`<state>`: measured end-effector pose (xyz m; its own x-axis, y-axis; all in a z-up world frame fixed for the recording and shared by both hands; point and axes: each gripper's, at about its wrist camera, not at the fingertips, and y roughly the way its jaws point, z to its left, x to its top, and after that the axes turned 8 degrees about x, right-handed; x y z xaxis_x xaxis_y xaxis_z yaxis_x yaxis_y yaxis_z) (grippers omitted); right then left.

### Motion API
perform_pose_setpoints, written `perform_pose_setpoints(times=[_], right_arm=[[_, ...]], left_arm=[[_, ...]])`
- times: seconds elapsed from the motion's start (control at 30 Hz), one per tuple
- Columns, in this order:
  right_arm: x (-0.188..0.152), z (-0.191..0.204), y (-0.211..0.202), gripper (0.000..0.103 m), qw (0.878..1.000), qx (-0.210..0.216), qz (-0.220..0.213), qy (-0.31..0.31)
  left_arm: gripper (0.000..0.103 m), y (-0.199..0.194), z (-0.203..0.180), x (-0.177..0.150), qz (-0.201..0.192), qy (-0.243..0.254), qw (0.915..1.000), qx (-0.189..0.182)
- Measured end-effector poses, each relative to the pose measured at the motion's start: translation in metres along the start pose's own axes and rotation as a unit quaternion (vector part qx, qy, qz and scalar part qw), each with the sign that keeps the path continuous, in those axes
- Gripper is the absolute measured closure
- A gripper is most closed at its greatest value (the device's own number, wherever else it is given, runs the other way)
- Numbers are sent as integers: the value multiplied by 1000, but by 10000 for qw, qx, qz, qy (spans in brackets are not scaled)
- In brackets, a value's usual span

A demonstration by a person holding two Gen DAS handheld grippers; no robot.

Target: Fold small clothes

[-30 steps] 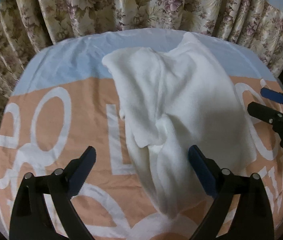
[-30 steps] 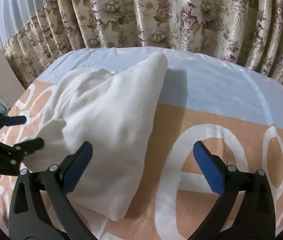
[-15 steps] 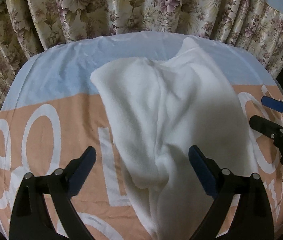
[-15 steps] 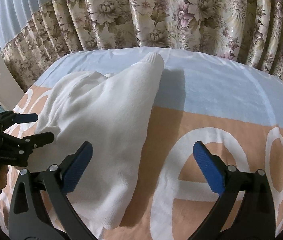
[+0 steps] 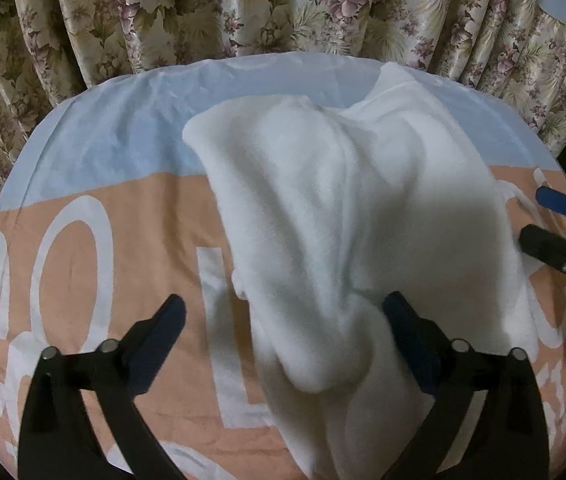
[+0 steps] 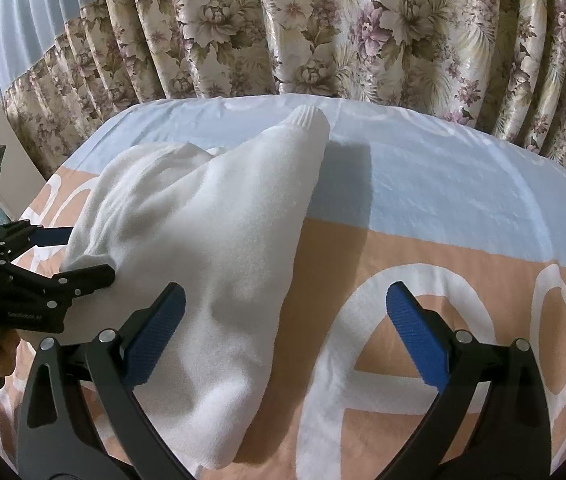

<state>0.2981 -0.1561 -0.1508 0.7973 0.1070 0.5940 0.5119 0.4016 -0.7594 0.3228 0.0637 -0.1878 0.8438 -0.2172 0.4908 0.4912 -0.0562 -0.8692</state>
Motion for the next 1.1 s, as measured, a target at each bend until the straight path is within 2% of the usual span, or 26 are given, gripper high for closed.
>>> perform_pose_setpoints(times=[0.2, 0.33, 0.5, 0.63, 0.77, 0.93, 1.07, 1.1], right_arm=[[0, -1, 2, 3, 10000, -14, 24, -1], [-3, -4, 4, 3, 10000, -41, 47, 3], [-7, -9, 7, 3, 9999, 27, 155, 72], [-7, -7, 10, 3, 9996, 179, 235, 36], [-1, -1, 18, 3, 9989, 342, 321, -56], [8, 6, 36, 5, 9976, 402, 548, -118], [12, 7, 50, 32, 9942, 663, 843, 18], [13, 9, 50, 34, 9943, 635, 853, 0]], left_arm=[[1, 14, 4, 0, 35, -242, 9992, -323], [1, 17, -2, 1, -94, -241, 9991, -342], [3, 17, -7, 1, -23, -146, 9991, -390], [34, 8, -14, 2, 50, 133, 9978, -649], [43, 4, -24, 6, 51, 394, 9976, -575], [52, 3, -23, 7, 67, 443, 9969, -652], [59, 2, -26, 10, 107, 526, 9967, -610], [61, 2, -27, 11, 107, 552, 9966, -596]])
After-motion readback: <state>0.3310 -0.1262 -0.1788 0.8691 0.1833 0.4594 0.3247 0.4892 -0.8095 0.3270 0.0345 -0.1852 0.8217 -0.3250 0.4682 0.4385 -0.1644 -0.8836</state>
